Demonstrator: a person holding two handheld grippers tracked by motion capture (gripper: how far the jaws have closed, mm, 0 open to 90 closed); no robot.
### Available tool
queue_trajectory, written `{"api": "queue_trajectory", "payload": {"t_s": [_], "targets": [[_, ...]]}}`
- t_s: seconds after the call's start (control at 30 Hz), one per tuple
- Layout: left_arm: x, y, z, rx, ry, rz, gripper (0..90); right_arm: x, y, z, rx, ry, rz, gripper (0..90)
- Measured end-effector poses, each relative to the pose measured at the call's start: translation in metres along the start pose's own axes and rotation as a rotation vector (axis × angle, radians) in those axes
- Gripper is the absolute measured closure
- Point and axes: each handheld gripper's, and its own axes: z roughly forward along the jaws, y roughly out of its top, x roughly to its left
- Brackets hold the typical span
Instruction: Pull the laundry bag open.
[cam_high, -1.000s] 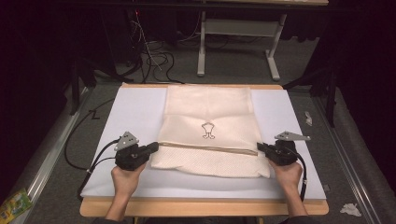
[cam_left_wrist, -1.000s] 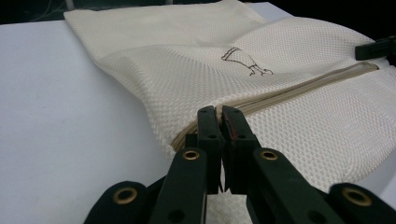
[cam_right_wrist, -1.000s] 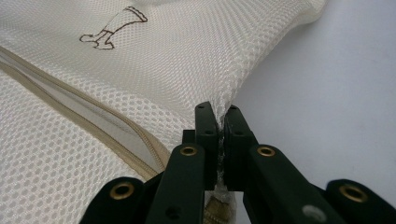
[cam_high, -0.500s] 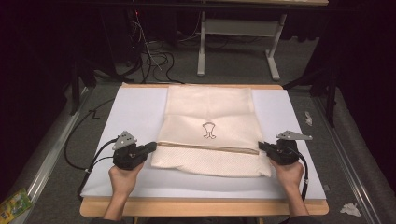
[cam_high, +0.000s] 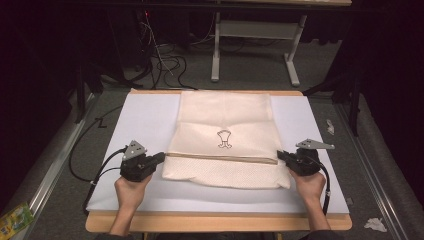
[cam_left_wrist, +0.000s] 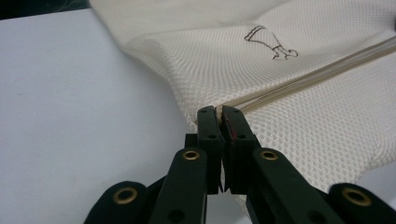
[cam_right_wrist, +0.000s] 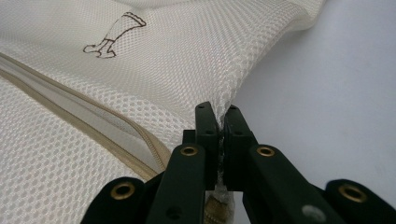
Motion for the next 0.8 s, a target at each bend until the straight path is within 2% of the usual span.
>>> {"api": "queue_trajectory", "payload": {"t_s": [0.13,0.3,0.4,0.57,0.7,0.73,0.8], "targets": [[0.001,0.001,-0.001,-0.002,-0.009,-0.013,87.3,0.001,0.003,-0.003,-0.007,-0.008,-0.006,88.4],[-0.002,-0.002,0.002,0.018,-0.021,0.000,87.2,-0.001,0.004,-0.004,-0.010,-0.005,0.007,88.3],[0.001,-0.002,0.006,0.028,-0.036,-0.030,87.1,-0.001,0.004,-0.001,0.001,-0.005,0.007,88.1],[0.000,-0.005,0.009,0.038,-0.042,-0.025,87.0,-0.003,0.002,0.003,0.024,-0.007,0.008,87.7],[-0.003,-0.007,0.012,0.052,-0.025,-0.014,87.0,-0.003,0.001,0.007,0.039,-0.019,-0.007,87.6],[-0.007,-0.009,0.013,0.075,0.009,0.007,86.9,-0.003,0.001,0.008,0.045,-0.019,-0.005,87.5],[-0.007,-0.009,0.013,0.084,0.014,0.015,86.9,-0.003,0.001,0.009,0.044,-0.017,-0.006,87.3]]}}
